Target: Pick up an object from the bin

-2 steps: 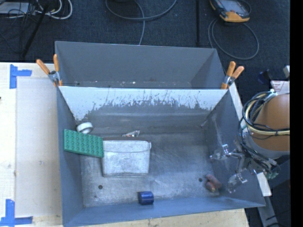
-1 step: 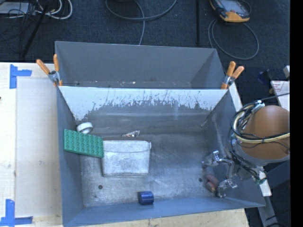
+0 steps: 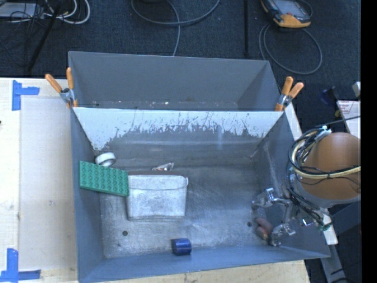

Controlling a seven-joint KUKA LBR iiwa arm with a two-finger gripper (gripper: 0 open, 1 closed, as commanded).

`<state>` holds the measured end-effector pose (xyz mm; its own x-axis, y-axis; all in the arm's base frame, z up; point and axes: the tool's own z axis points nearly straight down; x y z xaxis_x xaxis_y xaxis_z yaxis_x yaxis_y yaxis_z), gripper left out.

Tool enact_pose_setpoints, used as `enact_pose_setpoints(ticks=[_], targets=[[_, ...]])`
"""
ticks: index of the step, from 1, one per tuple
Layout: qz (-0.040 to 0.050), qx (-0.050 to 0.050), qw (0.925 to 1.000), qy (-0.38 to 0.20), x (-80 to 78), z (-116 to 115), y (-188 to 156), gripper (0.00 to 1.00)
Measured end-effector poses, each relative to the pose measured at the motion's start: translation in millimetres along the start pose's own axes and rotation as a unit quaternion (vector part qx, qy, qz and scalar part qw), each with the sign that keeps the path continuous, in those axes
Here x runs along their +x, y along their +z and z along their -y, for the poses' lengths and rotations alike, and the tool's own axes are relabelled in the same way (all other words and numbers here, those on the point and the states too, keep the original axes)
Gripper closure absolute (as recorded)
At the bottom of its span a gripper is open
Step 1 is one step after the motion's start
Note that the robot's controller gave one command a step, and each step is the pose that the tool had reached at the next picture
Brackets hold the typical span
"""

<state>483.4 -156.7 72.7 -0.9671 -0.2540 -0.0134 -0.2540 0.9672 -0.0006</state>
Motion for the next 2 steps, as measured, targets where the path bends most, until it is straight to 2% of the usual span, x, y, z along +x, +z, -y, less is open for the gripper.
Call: enact_pose_setpoints(ticks=[1, 2], targets=[[-0.0005, 0.001, 1.0000, 0.000, 0.9, 1.4, -0.8, 1.00], [-0.0037, 0.001, 1.0000, 0.000, -2.5, 1.3, -78.0, 1.00]])
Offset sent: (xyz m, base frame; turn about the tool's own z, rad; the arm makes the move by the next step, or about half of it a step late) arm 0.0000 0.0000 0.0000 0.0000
